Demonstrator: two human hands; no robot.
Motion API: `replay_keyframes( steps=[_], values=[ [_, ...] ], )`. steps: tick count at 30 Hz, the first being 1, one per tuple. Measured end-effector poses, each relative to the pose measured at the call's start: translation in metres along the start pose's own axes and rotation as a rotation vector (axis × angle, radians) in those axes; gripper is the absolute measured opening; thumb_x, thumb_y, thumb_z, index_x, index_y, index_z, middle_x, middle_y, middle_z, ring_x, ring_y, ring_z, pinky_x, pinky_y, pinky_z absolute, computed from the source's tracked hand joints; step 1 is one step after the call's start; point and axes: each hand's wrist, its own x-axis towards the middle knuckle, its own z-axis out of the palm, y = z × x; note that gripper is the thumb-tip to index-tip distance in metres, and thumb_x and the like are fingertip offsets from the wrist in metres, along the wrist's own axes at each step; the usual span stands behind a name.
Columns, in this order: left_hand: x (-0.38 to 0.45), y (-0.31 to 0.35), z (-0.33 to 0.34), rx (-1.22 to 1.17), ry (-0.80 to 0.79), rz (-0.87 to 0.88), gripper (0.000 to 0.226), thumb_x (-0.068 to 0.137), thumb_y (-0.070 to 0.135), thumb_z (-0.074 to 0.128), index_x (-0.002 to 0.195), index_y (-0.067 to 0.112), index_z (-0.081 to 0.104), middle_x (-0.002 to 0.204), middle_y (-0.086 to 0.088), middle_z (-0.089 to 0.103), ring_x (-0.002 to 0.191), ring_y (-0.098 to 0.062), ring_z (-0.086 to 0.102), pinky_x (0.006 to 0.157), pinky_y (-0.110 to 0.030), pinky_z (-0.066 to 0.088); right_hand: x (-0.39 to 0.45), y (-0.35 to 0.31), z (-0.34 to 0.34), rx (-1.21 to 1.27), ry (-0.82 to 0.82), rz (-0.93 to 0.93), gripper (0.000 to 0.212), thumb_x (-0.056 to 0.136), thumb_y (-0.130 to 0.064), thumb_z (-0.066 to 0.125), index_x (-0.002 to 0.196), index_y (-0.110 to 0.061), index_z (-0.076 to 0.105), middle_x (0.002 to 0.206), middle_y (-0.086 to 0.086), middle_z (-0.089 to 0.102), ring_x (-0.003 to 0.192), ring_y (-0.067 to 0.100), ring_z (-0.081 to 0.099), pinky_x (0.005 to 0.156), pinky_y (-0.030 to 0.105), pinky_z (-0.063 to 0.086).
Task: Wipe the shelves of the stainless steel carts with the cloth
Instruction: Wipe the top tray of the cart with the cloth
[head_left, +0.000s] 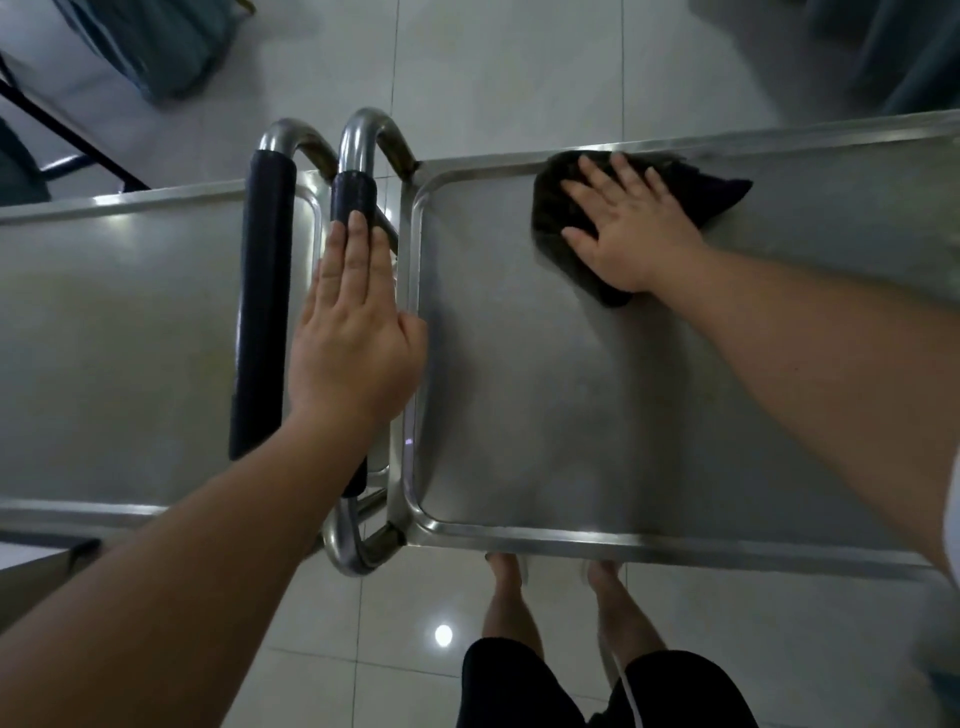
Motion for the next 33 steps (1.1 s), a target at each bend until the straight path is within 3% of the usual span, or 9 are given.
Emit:
replay_keyframes(
  steps=[4,11,16,19,23,25,29,33],
  values=[
    [0.0,0.001,-0.001,-0.02,0.002,0.0,0.074,0.104,0.038,0.024,0.169,0.012,0.003,0.178,-0.003,-0.008,0.162,-0.014,-0.014,0.131,-0.041,0.0,-0.053,-0.01,0.015,0.01,-0.012,-0.026,0.072,0.101,-0.065,0.021,0.166,-0.036,0.013,0.176,-0.008,-0.003,0.162,0.024,-0.005,0.129,0.051,-0.002],
    [0.0,0.003,-0.004,0.005,-0.007,-0.003,0.071,0.108,0.038,0.026,0.169,0.012,0.001,0.177,-0.003,-0.011,0.162,-0.015,-0.016,0.131,-0.04,-0.003,-0.239,-0.018,0.095,0.035,0.036,-0.082,0.064,0.103,-0.058,0.038,0.163,-0.035,0.031,0.174,-0.008,0.016,0.162,0.024,0.009,0.128,0.054,0.014],
    [-0.001,0.002,0.0,0.004,-0.001,-0.002,0.069,0.111,0.04,0.027,0.169,0.012,0.001,0.177,-0.003,-0.011,0.162,-0.014,-0.016,0.131,-0.041,-0.001,-0.337,0.007,0.128,-0.015,-0.018,-0.093,0.062,0.106,-0.063,0.028,0.165,-0.042,0.02,0.174,-0.013,0.015,0.161,0.023,0.012,0.13,0.049,0.007],
    [-0.001,0.0,0.002,0.01,0.009,0.009,0.07,0.111,0.041,0.027,0.169,0.011,0.002,0.177,-0.004,-0.01,0.162,-0.015,-0.016,0.132,-0.042,0.0,-0.314,0.026,0.117,-0.002,-0.004,-0.088,0.061,0.105,-0.061,0.033,0.163,-0.041,0.029,0.173,-0.012,0.019,0.161,0.022,0.016,0.129,0.048,0.012],
    [0.0,-0.002,0.005,0.007,0.007,0.015,0.072,0.11,0.044,0.026,0.169,0.01,0.004,0.177,-0.006,-0.01,0.162,-0.015,-0.016,0.132,-0.044,0.002,-0.224,0.059,0.08,-0.006,0.105,-0.044,0.064,0.098,-0.057,0.042,0.155,-0.028,0.048,0.169,-0.002,0.032,0.156,0.03,0.029,0.123,0.055,0.022],
    [0.0,-0.003,0.005,0.006,0.007,0.012,0.072,0.109,0.044,0.027,0.169,0.009,0.005,0.178,-0.006,-0.009,0.162,-0.016,-0.015,0.132,-0.044,0.003,-0.167,0.08,0.054,-0.009,0.075,-0.03,0.069,0.098,-0.06,0.036,0.157,-0.026,0.046,0.17,0.0,0.031,0.156,0.032,0.027,0.124,0.056,0.02],
    [-0.001,-0.004,0.005,0.015,0.01,0.004,0.073,0.108,0.044,0.026,0.169,0.01,0.007,0.178,-0.006,-0.007,0.162,-0.015,-0.014,0.132,-0.044,0.003,-0.067,0.116,0.005,-0.003,0.012,0.023,0.077,0.095,-0.072,0.02,0.164,-0.036,0.023,0.175,-0.008,0.009,0.161,0.025,0.007,0.127,0.051,0.006],
    [-0.001,-0.004,0.005,0.025,0.019,0.001,0.073,0.108,0.046,0.027,0.169,0.01,0.007,0.178,-0.006,-0.007,0.163,-0.017,-0.013,0.131,-0.044,0.004,-0.033,0.122,-0.014,0.025,-0.009,0.05,0.081,0.091,-0.072,0.02,0.164,-0.037,0.018,0.175,-0.009,0.002,0.162,0.025,0.0,0.128,0.051,0.002]
  ],
)
